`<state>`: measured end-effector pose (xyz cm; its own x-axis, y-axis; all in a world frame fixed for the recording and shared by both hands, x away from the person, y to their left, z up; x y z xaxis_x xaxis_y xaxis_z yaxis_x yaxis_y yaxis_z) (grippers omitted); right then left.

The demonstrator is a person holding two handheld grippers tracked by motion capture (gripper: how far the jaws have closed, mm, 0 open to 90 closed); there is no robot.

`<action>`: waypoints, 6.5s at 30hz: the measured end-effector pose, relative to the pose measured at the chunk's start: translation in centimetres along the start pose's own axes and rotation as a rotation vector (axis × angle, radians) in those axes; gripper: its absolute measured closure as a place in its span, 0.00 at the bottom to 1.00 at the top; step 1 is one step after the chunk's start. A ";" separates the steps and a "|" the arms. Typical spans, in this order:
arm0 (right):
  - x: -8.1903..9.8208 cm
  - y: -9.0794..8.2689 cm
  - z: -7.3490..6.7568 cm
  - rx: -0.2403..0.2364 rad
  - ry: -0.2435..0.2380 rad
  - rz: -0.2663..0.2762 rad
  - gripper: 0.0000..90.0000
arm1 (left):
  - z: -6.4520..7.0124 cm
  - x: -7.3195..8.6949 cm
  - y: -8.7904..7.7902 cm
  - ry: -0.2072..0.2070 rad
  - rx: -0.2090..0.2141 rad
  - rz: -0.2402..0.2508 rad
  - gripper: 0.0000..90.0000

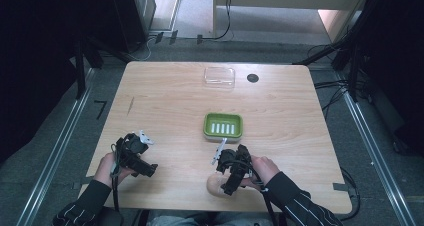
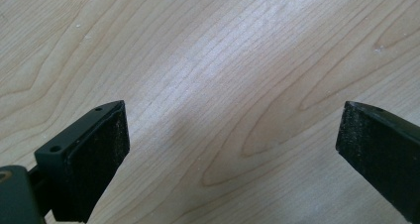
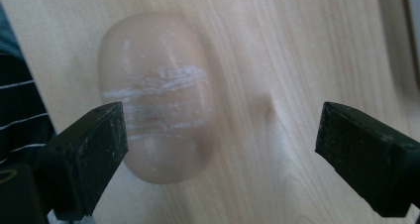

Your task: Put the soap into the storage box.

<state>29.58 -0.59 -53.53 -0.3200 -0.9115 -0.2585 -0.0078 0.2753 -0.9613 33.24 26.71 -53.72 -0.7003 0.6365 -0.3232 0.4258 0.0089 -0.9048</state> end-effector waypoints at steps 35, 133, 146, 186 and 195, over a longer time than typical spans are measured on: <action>0.0 2.5 -2.7 -0.015 -0.138 -0.111 0.36 | 0.0 0.0 0.0 0.000 0.003 -0.001 0.01; 1.8 -1.5 3.6 0.101 -0.022 -0.049 0.38 | 0.1 0.0 0.1 0.002 0.006 -0.003 0.01; 1.4 -2.4 4.6 0.120 -0.005 -0.024 0.38 | 0.1 0.1 0.1 0.001 0.006 -0.004 0.01; -0.4 -4.2 7.1 0.155 0.031 0.029 0.38 | -0.2 0.9 -0.1 -0.015 -0.005 -0.007 0.01; -1.5 -4.4 7.8 0.156 0.025 0.038 0.38 | -0.3 1.3 -0.2 -0.026 -0.005 -0.011 0.01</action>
<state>37.45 -2.81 -49.61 -0.3406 -0.8931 -0.2940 0.1511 0.2566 -0.9546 32.42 27.82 -53.86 -0.7193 0.6164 -0.3204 0.4208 0.0197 -0.9070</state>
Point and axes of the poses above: each handheld gripper's, and its own axes: y roughly forward along the jaws, x roughly out of its underside, z roughly to its right, the point moved 10 cm from there along y, roughly forward along the jaws, and after that the axes turned 7 degrees about -x, right-handed, at the moved point
